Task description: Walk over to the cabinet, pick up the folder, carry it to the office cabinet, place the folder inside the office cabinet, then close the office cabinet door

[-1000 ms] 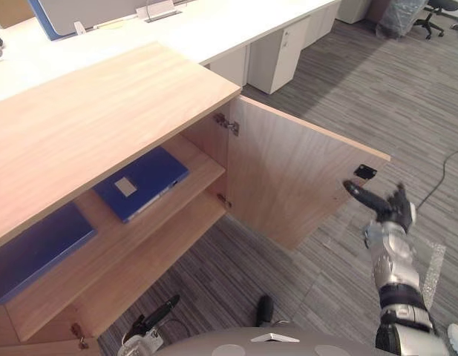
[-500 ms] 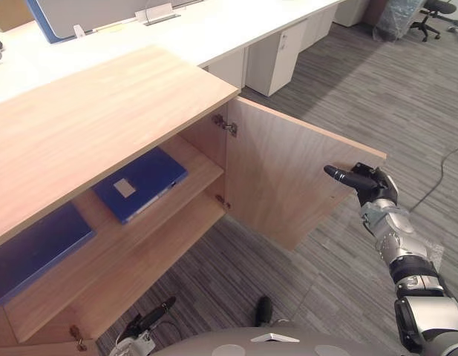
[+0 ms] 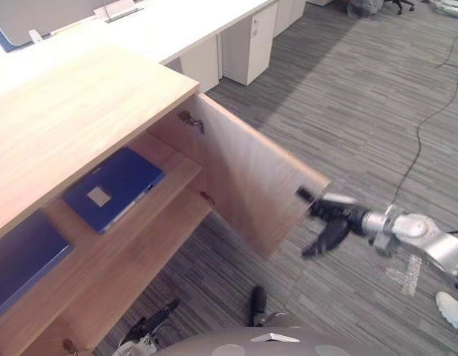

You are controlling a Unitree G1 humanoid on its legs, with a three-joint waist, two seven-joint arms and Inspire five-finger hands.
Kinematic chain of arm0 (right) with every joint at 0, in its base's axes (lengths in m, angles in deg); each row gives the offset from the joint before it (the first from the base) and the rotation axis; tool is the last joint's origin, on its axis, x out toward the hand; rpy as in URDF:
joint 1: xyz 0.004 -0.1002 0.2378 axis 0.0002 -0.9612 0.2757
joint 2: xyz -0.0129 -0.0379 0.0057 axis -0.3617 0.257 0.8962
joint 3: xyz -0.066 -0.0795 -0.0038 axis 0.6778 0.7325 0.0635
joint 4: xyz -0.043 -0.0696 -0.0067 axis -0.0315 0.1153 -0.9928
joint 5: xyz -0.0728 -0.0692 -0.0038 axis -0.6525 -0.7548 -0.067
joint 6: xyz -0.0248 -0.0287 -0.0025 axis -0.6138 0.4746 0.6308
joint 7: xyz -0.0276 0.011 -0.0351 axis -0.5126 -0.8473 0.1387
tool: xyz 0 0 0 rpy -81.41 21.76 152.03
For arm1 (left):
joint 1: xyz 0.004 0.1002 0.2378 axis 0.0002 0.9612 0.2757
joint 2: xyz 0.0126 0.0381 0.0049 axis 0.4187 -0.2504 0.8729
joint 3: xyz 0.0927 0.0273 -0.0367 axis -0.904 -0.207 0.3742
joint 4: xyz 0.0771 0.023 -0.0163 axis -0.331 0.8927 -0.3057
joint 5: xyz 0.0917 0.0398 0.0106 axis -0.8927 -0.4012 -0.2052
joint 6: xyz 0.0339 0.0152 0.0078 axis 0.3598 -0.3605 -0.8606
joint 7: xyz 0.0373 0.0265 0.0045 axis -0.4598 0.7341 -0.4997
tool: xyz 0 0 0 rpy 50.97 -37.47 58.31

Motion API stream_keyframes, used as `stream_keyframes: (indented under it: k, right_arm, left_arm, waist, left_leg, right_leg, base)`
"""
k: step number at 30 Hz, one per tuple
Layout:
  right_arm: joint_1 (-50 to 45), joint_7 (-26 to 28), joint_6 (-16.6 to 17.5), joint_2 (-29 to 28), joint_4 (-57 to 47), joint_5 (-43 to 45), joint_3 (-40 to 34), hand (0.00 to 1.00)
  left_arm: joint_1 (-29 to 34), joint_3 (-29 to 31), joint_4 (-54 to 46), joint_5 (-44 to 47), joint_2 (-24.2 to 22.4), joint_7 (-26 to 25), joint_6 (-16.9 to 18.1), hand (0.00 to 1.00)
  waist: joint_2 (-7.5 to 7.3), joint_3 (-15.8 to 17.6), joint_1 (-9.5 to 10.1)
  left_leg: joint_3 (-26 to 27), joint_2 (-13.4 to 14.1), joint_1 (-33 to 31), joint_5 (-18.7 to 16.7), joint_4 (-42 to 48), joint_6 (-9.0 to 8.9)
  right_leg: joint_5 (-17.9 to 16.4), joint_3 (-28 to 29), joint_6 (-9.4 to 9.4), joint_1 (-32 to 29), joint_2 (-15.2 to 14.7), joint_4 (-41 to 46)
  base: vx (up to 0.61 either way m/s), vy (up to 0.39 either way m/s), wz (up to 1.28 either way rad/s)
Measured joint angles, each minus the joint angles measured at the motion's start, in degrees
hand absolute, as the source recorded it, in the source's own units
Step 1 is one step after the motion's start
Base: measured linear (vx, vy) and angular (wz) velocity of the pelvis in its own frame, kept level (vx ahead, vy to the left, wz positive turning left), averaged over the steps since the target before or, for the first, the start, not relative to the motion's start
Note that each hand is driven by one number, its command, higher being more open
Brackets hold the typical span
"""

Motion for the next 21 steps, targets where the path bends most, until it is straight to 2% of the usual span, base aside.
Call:
stream_keyframes:
  k: [1,3,4,6,9,12,14,18,21]
  right_arm:
    - [-0.7,1.1,0.0,-0.2,-2.2,0.1,0.5,1.0]
    - [-3.7,8.6,-0.1,0.2,-10.1,0.1,1.3,1.0]
    - [-4.8,10.1,-0.2,0.3,-11.6,0.1,1.7,1.0]
    - [-10.1,14.5,-1.0,0.8,-15.6,0.1,1.8,1.0]
    - [-14.4,15.9,-1.7,3.3,-16.9,0.0,0.5,1.0]
    - [-19.1,15.9,-2.5,6.4,-16.9,-2.2,-3.9,1.0]
    - [-19.5,15.9,-2.5,6.7,-16.9,-2.2,-4.4,1.0]
    - [-19.2,15.6,-2.5,5.1,-16.8,-2.2,-4.4,1.0]
    - [-16.8,15.1,-1.9,1.1,-14.5,-4.2,-2.9,1.0]
  left_arm:
    - [-0.3,0.0,0.0,0.0,-0.1,0.3,0.0,1.0]
    - [-1.5,0.0,-0.1,0.0,-0.3,0.6,0.2,1.0]
    - [-1.5,0.0,-0.1,0.0,-0.2,0.6,0.6,1.0]
    - [-1.2,0.0,-0.2,0.0,0.6,0.5,1.1,1.0]
    - [-0.8,0.1,-0.1,0.0,0.9,0.5,1.0,1.0]
    - [0.2,0.1,0.0,0.0,1.0,0.6,0.9,1.0]
    - [0.2,0.2,0.0,0.0,1.1,0.6,0.9,1.0]
    - [0.4,0.9,0.0,0.0,1.1,0.5,0.9,1.0]
    - [0.7,1.4,0.0,0.0,1.1,0.5,0.9,1.0]
  waist:
    - [-0.1,-0.1,0.09]
    - [-0.28,-0.2,0.71]
    - [-0.5,-0.4,1.0]
    - [-1.92,-1.2,1.78]
    - [-3.24,-1.8,1.84]
    - [-4.39,-2.5,1.94]
    - [-4.6,-2.6,2.29]
    - [-4.65,-2.6,4.8]
    - [-4.77,-2.5,5.09]
  left_leg:
    - [0.0,0.0,0.0,0.1,0.0,0.03]
    - [-0.1,-0.2,-0.1,0.1,-0.1,0.03]
    - [-0.1,-0.3,-0.1,0.1,-0.2,0.03]
    - [-0.1,-0.5,-0.2,0.1,-0.9,0.04]
    - [-0.2,-1.2,-0.3,0.2,-0.9,0.22]
    - [-0.4,-1.9,-1.2,-0.4,-0.6,1.17]
    - [-0.5,-2.3,-1.8,-0.6,-0.2,1.55]
    - [-1.5,-2.9,-2.6,-0.9,0.6,2.03]
    - [-3.1,-3.1,-3.9,-1.0,1.4,2.23]
  right_leg:
    - [0.0,0.2,0.0,-0.1,0.0,0.0]
    - [0.1,0.2,-0.02,-0.2,-0.1,0.0]
    - [0.2,0.3,-0.04,-0.3,-0.1,0.0]
    - [0.4,0.3,0.12,-0.8,-0.2,0.0]
    - [0.7,0.3,0.45,-0.9,-1.0,0.0]
    - [1.3,0.3,1.24,-1.4,-2.1,0.0]
    - [1.8,0.3,1.14,-1.7,-2.6,0.0]
    - [2.2,-0.3,1.36,-1.7,-3.5,0.0]
    - [2.4,-1.7,1.52,-1.7,-4.3,0.0]
  base:
    - [0.01,0.08,-0.08]
    - [0.0,0.132,-0.03]
    - [-0.01,0.178,0.0]
    - [-0.01,0.155,0.0]
    - [-0.01,0.162,0.02]
    - [-0.03,0.175,0.03]
    - [-0.04,0.165,0.05]
    - [-0.02,0.154,0.11]
    - [-0.01,0.128,0.28]
